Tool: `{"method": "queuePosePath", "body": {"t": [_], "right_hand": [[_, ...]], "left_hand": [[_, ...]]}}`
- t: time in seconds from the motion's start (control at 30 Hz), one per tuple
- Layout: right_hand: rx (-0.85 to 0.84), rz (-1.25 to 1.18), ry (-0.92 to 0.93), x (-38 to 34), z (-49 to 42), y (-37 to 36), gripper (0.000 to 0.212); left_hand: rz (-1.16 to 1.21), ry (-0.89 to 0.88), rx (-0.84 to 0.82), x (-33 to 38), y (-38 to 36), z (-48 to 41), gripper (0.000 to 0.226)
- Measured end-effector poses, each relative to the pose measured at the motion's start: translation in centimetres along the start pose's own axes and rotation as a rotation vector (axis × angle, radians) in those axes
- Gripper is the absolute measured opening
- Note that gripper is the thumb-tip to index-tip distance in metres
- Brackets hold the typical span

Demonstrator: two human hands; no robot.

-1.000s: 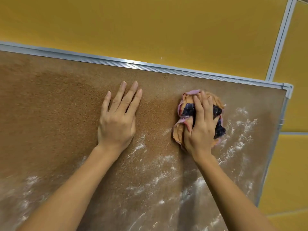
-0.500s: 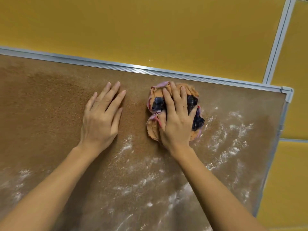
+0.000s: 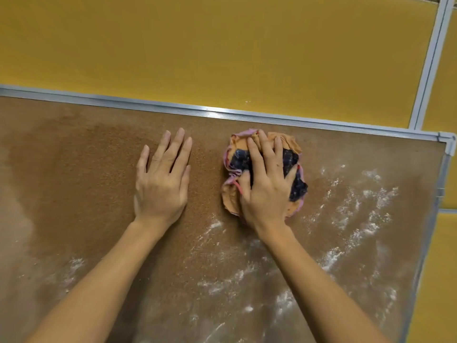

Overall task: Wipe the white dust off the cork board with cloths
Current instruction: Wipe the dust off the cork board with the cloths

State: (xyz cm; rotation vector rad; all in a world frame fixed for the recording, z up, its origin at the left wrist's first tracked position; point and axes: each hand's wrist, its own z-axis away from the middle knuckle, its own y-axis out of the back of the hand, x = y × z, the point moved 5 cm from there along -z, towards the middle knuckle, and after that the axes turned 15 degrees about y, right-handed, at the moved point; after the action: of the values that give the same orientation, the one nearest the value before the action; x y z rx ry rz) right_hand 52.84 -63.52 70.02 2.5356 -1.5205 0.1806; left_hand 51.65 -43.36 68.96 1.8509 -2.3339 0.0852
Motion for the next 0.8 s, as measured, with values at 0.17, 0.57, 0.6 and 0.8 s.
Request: {"method": "queuePosePath", "body": {"t": [0.17,0.57,0.6,0.8], "right_hand": [[-0.168,-0.046,0.406,-6.6,8.2,-1.8,0.052],[-0.08,0.002,0.188,-6.4,9.2,-1.9,0.049],[-0.15,-0.012,0.31,-7.5,11.4,-2.0,0.048],[-0.223,0.062,0.477,-3.7,11.5,0.1,0.047]], "left_hand": [[0.003,-0.02,0.003,-0.3,0.0,0.2,0.05],[0.02,-0.017,-0.004,-0.3,0.0,0.2,0.05],[0.025,-0.018,-0.006,-0.3,0.0,0.1,0.049],[0.029,-0.019,-0.027,-0.5,0.1,0.1,0.049]]}}
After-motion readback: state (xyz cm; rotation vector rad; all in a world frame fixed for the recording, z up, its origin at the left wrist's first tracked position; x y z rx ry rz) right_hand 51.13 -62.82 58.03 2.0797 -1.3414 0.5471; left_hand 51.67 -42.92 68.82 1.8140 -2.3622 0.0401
